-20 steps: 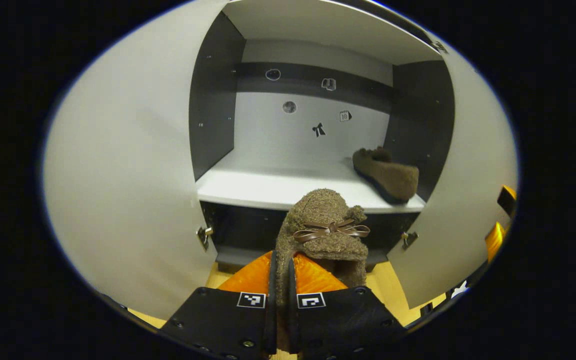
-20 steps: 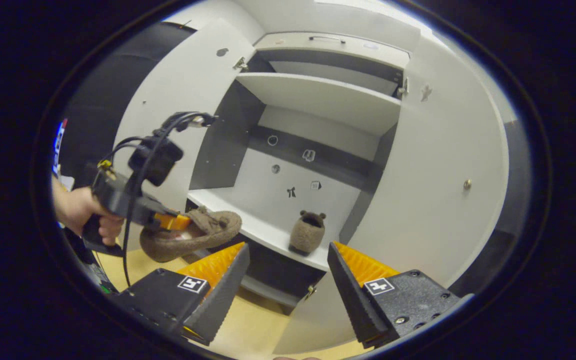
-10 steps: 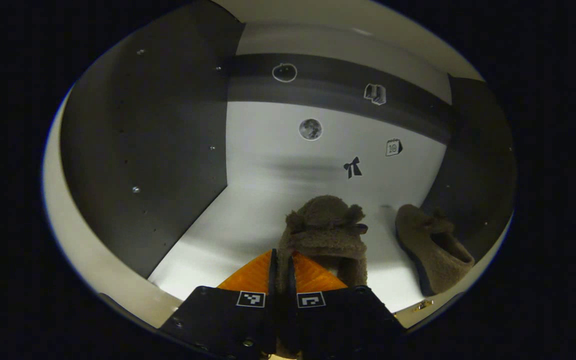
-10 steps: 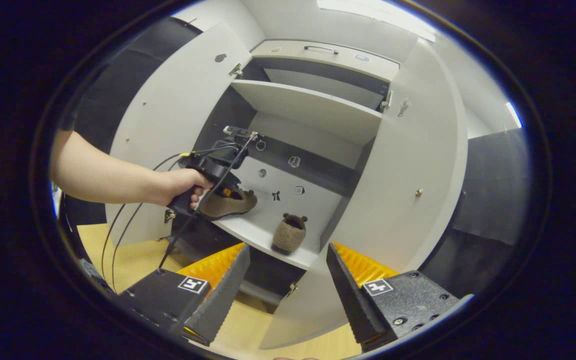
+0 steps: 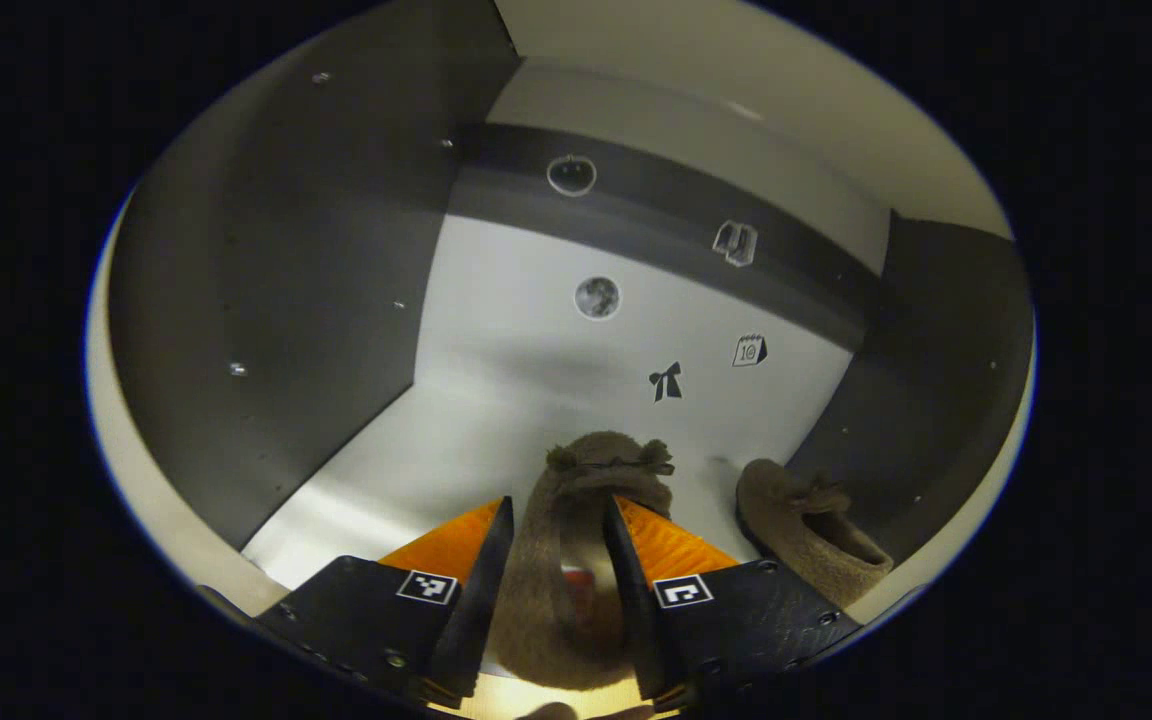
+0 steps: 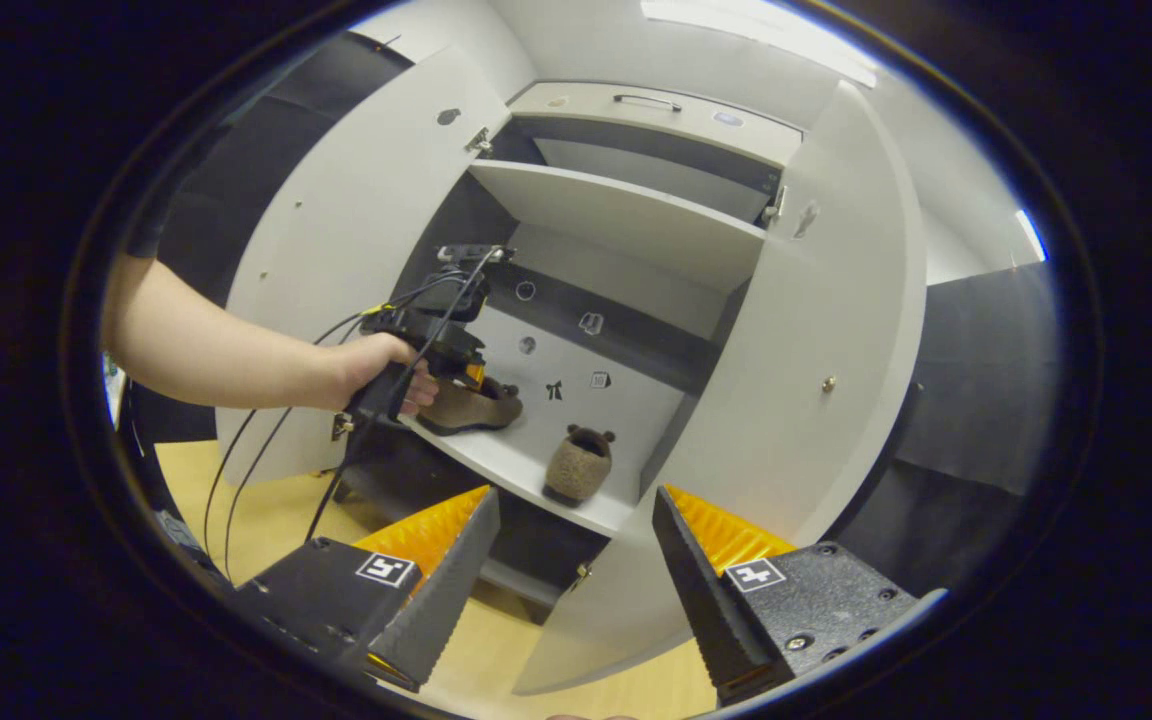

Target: Grab one shoe with the right hand and put it into the shoe cabinet, grab the other shoe with the left hand and put it into the shoe cabinet; then close the right door with the right hand and the left door with the left hand.

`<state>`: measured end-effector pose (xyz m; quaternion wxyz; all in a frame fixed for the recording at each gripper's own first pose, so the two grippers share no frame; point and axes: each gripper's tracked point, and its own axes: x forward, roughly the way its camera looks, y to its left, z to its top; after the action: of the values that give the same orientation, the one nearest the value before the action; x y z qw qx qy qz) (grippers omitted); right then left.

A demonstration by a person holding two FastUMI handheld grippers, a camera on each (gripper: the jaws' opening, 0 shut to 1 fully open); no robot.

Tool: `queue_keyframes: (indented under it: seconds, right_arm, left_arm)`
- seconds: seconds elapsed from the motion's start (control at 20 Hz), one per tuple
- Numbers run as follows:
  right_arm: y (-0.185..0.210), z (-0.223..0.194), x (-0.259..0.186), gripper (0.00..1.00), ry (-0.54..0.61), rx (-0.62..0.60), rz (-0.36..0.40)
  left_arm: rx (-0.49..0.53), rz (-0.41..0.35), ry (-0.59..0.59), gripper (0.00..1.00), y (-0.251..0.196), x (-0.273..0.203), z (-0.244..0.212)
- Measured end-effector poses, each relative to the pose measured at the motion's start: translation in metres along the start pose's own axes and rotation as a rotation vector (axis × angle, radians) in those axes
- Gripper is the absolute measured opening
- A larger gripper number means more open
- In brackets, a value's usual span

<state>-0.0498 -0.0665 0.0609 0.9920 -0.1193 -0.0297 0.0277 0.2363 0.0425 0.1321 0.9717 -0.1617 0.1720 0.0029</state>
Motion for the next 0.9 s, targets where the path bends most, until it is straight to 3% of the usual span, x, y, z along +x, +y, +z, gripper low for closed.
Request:
queue_keyframes:
  seconds: [0.15, 0.35, 0.4, 0.45, 0.55, 0.6, 0.7, 0.75, 0.8, 0.9]
  right_arm:
    - [-0.010, 0.019, 0.001, 0.97, -0.070, -0.069, -0.033]
    - [-0.047, 0.107, -0.025, 1.00, -0.405, -0.328, -0.229]
    - [-0.059, 0.122, -0.028, 1.00, -0.449, -0.352, -0.279]
    - [-0.065, 0.124, -0.035, 1.00, -0.477, -0.354, -0.287]
    - [-0.080, 0.133, -0.039, 1.00, -0.540, -0.302, -0.269]
    - [-0.084, 0.139, -0.045, 1.00, -0.560, -0.275, -0.266]
    - [-0.098, 0.146, -0.055, 1.00, -0.581, -0.256, -0.260]
    - [-0.099, 0.145, -0.057, 1.00, -0.589, -0.257, -0.251]
    - [-0.104, 0.146, -0.060, 1.00, -0.596, -0.258, -0.255]
    - [-0.131, 0.154, -0.073, 1.00, -0.644, -0.218, -0.327]
  left_arm:
    - [-0.056, -0.021, -0.118, 0.71, -0.002, -0.056, 0.010]
    - [-0.038, 0.008, -0.283, 0.75, -0.008, -0.144, 0.027]
    - [-0.020, 0.003, -0.332, 0.91, -0.018, -0.165, 0.034]
    - [0.005, -0.020, -0.370, 0.60, -0.033, -0.181, 0.039]
    - [0.093, -0.055, -0.435, 0.94, -0.064, -0.211, 0.046]
    - [0.141, -0.058, -0.460, 0.81, -0.079, -0.223, 0.049]
    - [0.207, -0.088, -0.499, 0.86, -0.108, -0.233, 0.049]
    - [0.246, -0.093, -0.523, 1.00, -0.118, -0.235, 0.051]
    - [0.283, -0.095, -0.543, 0.88, -0.125, -0.234, 0.052]
    - [0.319, -0.115, -0.567, 0.92, -0.147, -0.234, 0.053]
